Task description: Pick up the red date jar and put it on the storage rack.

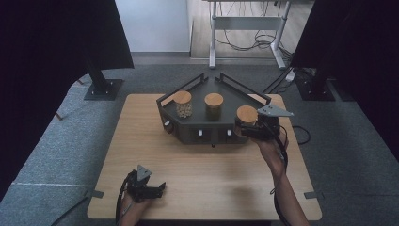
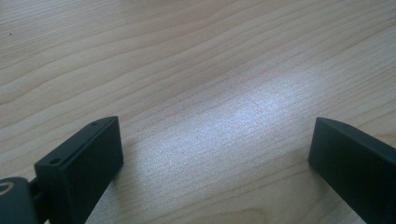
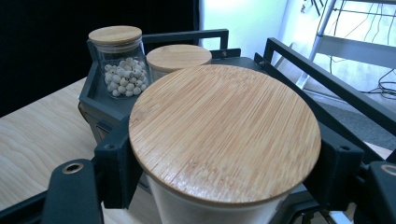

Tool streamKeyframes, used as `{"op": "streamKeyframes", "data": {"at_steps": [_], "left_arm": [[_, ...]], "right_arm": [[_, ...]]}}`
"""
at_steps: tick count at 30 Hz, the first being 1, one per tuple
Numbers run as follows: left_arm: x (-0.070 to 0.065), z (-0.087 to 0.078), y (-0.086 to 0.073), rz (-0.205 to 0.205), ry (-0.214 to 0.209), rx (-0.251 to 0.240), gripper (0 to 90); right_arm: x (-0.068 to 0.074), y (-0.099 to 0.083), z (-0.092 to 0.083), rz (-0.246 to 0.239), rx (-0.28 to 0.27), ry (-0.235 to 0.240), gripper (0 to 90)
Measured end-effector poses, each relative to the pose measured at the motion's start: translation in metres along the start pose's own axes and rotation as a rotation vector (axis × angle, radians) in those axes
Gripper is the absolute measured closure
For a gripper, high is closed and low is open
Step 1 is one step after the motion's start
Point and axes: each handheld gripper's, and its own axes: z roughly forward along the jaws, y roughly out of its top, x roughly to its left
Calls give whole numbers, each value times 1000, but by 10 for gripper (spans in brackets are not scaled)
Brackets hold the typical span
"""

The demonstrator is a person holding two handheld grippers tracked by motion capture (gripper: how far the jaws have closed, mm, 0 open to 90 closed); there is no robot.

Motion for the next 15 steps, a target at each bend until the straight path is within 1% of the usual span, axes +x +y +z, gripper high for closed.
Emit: {"op": "streamKeyframes", "data": {"at_steps": [7,15], "left_arm": [[0,0,0,0,0,0,27],[0,0,0,1,-1,0,27]], "right_arm": [[-3,5,4,1,-1,-8,245],[-11,13,11,7,-5,-28,245]]}}
